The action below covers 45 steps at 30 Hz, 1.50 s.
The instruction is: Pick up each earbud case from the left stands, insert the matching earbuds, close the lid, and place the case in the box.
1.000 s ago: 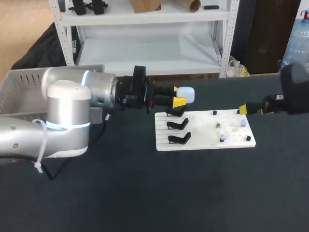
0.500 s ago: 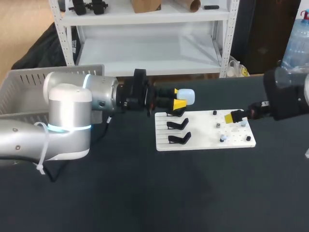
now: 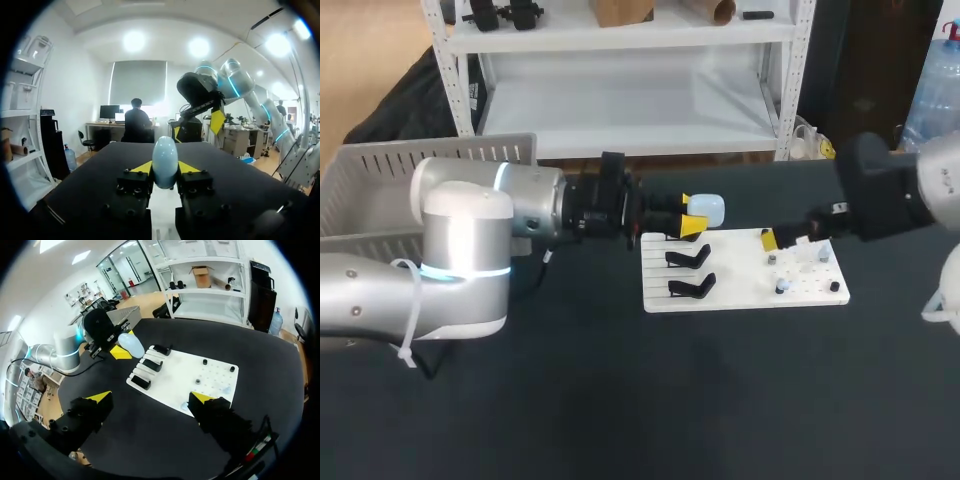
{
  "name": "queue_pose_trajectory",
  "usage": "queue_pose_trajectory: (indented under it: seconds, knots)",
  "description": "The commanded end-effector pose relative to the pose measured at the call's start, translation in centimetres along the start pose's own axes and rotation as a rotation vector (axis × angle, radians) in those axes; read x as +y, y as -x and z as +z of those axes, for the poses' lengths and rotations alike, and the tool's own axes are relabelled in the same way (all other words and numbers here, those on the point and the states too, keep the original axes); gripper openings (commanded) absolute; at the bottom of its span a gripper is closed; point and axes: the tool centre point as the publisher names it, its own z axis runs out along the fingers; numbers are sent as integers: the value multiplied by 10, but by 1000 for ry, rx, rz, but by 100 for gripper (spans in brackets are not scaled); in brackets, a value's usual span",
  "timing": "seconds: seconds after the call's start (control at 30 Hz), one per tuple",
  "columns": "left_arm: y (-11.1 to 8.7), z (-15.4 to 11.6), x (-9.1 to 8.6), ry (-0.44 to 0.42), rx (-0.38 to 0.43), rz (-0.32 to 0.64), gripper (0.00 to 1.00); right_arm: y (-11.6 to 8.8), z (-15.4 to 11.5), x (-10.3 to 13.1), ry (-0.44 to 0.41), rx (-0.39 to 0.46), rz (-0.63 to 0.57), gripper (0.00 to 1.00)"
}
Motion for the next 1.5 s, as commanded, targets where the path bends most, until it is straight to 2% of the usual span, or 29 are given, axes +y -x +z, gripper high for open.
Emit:
queue_pose_trajectory:
  seconds: [0.03, 0.3, 0.8, 1.5]
  knots:
    - [-3, 1, -1, 2, 5, -5, 0, 6, 7, 3, -8, 27, 25, 100]
    - [-7, 0, -2, 14, 7, -8, 0, 11, 19, 8, 7, 58, 53, 100]
    - [-7, 0, -1, 17, 7, -7, 0, 28, 52, 18, 1, 130, 14, 100]
    - [-7, 0, -1, 17, 7, -7, 0, 40, 68, 9, -7, 123, 28, 100]
